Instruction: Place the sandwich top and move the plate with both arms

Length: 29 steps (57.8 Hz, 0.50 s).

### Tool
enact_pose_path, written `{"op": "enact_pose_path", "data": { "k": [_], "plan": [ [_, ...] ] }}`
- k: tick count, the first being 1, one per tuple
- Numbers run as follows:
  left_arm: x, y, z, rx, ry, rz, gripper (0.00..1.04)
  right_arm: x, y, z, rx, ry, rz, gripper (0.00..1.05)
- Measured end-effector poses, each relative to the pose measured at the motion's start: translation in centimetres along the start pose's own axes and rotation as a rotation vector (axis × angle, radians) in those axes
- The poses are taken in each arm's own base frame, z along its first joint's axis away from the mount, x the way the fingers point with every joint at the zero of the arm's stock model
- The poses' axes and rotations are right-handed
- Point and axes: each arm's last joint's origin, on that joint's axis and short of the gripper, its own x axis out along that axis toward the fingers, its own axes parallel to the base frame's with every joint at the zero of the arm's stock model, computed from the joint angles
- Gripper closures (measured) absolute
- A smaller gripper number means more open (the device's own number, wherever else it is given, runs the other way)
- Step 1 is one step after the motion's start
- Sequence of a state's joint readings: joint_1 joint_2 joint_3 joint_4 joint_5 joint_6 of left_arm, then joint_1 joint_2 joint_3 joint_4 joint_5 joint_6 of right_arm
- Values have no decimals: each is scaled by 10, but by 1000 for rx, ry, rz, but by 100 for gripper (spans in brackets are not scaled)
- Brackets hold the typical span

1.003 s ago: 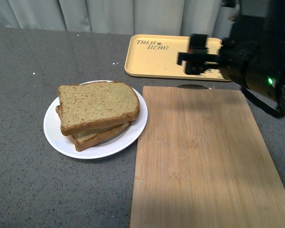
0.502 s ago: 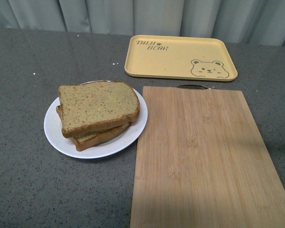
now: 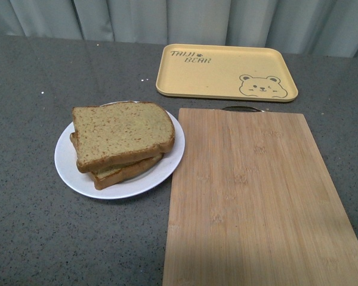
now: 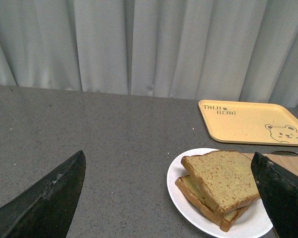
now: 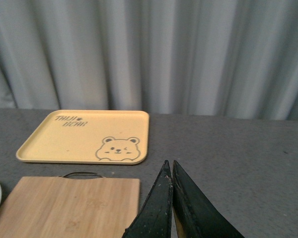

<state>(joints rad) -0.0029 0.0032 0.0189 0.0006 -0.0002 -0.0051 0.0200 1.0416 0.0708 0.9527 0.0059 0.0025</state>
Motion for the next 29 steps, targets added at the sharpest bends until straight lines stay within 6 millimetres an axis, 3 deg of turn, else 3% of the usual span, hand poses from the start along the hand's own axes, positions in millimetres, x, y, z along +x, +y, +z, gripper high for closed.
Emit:
{"op": "enact_pose_path", "data": {
  "k": [29],
  "plan": [
    [0,0,0,0,0,0,7,-37,-2,2,0,-11,-13,104]
  ]
}}
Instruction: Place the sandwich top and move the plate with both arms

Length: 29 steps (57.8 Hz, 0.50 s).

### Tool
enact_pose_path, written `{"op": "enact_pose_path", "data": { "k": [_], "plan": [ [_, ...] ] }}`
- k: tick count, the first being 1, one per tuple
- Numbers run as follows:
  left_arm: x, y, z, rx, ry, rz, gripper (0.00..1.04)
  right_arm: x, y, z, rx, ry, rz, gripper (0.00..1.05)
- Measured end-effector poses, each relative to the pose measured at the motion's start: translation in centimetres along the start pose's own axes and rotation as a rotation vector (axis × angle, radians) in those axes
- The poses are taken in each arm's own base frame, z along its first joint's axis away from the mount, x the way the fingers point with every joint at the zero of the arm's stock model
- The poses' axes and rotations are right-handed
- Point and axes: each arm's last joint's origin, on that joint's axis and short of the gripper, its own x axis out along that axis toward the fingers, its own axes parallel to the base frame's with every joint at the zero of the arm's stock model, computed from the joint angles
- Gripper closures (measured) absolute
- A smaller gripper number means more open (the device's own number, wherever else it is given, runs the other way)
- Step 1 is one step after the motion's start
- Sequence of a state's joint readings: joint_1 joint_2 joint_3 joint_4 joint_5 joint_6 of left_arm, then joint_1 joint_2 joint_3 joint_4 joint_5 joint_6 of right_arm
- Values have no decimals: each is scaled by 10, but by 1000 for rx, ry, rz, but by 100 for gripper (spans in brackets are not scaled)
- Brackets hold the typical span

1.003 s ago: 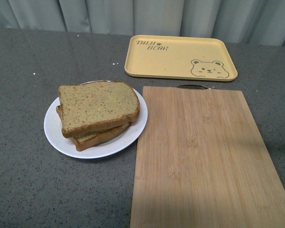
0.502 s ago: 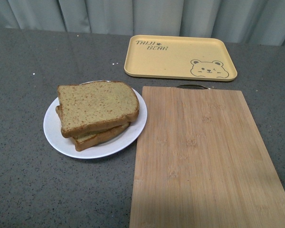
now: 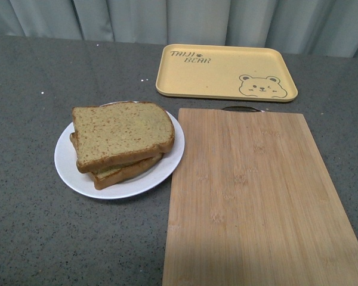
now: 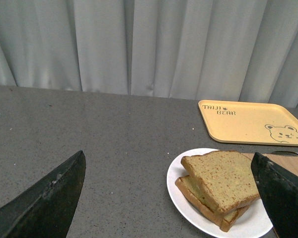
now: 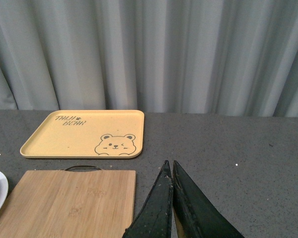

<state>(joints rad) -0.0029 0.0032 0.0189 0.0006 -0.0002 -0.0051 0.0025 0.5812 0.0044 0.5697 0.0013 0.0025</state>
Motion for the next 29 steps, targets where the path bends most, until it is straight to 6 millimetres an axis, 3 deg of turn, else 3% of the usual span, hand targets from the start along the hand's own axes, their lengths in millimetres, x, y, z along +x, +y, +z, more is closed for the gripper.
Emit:
{"op": "enact_pose_path", "data": {
  "k": [29],
  "plan": [
    [0,0,0,0,0,0,7,-18,0,4,0,-14,0,104]
  ]
}}
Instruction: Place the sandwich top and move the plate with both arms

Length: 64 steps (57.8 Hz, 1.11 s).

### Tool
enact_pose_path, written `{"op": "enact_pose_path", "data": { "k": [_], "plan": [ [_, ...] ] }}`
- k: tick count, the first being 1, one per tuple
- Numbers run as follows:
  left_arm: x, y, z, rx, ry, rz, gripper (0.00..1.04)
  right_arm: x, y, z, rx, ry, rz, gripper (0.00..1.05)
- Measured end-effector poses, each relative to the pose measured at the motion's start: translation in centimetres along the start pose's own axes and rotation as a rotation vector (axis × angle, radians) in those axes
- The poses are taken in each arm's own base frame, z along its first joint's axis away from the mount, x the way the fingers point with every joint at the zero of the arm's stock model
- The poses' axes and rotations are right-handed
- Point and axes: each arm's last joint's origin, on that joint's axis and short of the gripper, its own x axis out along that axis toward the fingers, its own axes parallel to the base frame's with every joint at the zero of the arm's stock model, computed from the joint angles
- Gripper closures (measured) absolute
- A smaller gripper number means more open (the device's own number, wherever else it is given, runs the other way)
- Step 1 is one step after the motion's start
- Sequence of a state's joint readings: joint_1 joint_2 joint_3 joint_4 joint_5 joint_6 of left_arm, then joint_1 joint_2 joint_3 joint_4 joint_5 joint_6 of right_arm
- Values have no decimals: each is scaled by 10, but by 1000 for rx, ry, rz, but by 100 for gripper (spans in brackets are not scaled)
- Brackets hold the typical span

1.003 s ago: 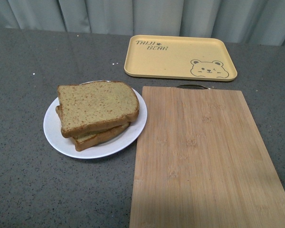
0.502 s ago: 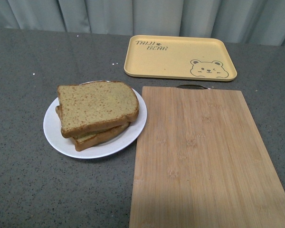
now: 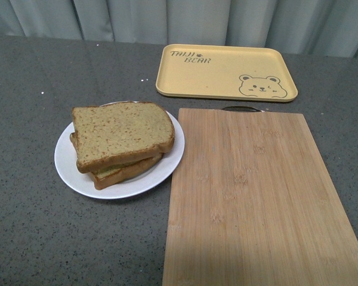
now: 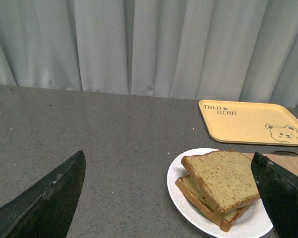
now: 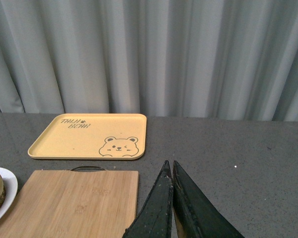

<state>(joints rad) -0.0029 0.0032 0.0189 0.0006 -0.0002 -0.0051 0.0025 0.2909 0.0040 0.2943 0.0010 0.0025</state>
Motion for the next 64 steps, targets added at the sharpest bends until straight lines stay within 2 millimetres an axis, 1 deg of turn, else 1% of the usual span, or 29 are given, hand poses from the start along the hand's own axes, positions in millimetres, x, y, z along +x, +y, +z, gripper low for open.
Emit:
{"op": "enact_pose_path", "data": {
  "k": [25,29,31,41,47,52,58,60,64],
  "plan": [
    [0,0,0,0,0,0,7,-8,0,0,0,0,0,104],
    [0,0,0,0,0,0,7,-15,0,-5,0,36,3,104],
    [0,0,0,0,0,0,7,-17,0,-3,0,10,3,104],
    [0,0,0,0,0,0,7,-18,0,-3,-2,6,2,103],
    [0,0,0,0,0,0,7,-18,0,-3,-2,6,3,88],
    [0,0,0,0,0,0,7,-18,0,-3,-2,5,3,72],
    [0,0,0,-2,8,-9,7,-18,0,-3,-2,5,2,56],
    [1,0,-1,-45,111,-72,7,-18,0,-3,-2,5,2,49],
    [6,1,-5,-137,313,-130,7,-18,0,-3,-2,5,3,38]
  ]
}}
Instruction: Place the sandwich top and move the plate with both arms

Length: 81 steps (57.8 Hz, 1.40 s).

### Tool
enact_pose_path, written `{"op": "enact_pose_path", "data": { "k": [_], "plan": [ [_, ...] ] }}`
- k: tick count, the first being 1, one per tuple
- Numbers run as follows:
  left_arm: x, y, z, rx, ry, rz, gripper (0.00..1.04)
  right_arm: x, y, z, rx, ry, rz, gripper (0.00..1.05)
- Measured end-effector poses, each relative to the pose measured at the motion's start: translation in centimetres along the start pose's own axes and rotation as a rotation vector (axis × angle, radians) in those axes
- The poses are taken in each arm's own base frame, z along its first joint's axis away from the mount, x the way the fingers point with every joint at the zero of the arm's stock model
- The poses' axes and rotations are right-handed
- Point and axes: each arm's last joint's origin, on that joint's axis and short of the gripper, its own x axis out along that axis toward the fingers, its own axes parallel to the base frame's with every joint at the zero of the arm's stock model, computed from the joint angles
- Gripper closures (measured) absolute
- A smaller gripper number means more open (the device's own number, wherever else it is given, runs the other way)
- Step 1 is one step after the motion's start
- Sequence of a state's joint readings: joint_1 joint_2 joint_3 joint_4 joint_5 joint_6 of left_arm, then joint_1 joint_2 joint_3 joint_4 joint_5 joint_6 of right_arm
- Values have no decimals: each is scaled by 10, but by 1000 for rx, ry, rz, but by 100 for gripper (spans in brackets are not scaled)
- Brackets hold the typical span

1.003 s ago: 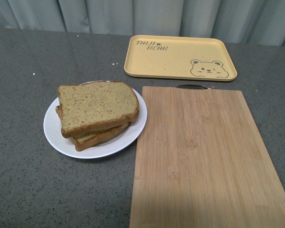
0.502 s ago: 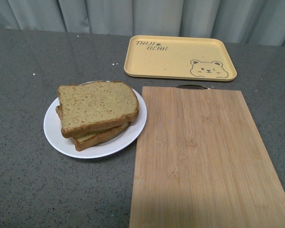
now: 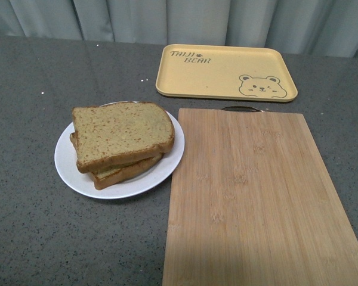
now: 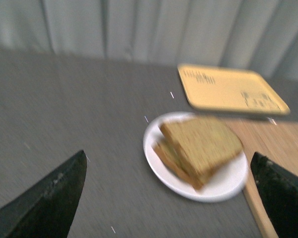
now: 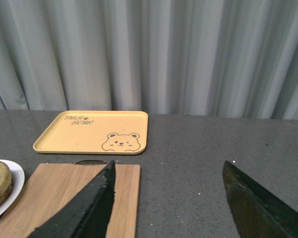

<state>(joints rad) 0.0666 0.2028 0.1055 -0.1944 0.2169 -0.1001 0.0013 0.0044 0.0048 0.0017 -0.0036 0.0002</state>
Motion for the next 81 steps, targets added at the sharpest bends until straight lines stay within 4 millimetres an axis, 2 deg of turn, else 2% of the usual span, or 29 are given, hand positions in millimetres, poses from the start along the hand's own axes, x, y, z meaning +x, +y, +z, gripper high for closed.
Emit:
{"op": "enact_pose_path", "data": {
  "k": [3,11,22,31,38,46,59,65,69,81],
  "plan": [
    [9,3,-2,-76,91,-3,7,0,0,0,0,0,-1,29],
    [40,7,1,-200,206,-17,7,0,0,0,1,0,-2,8],
    [93,18,4,-380,345,-20,7,0,0,0,1,0,-2,9],
    [138,28,-7,-504,466,-24,7,0,0,0,0,0,-2,9],
    [163,36,-16,-569,533,4,7,0,0,0,1,0,-2,9],
    [183,44,-21,-631,563,31,7,0,0,0,1,0,-2,9],
    [203,52,-33,-737,605,73,7,0,0,0,1,0,-2,9],
    [208,52,-38,-763,619,75,22,0,0,0,1,0,-2,9],
    [214,49,-41,-772,626,66,40,0,0,0,1,0,-2,9],
    [228,39,-48,-757,668,41,74,0,0,0,1,0,-2,9]
  ]
}}
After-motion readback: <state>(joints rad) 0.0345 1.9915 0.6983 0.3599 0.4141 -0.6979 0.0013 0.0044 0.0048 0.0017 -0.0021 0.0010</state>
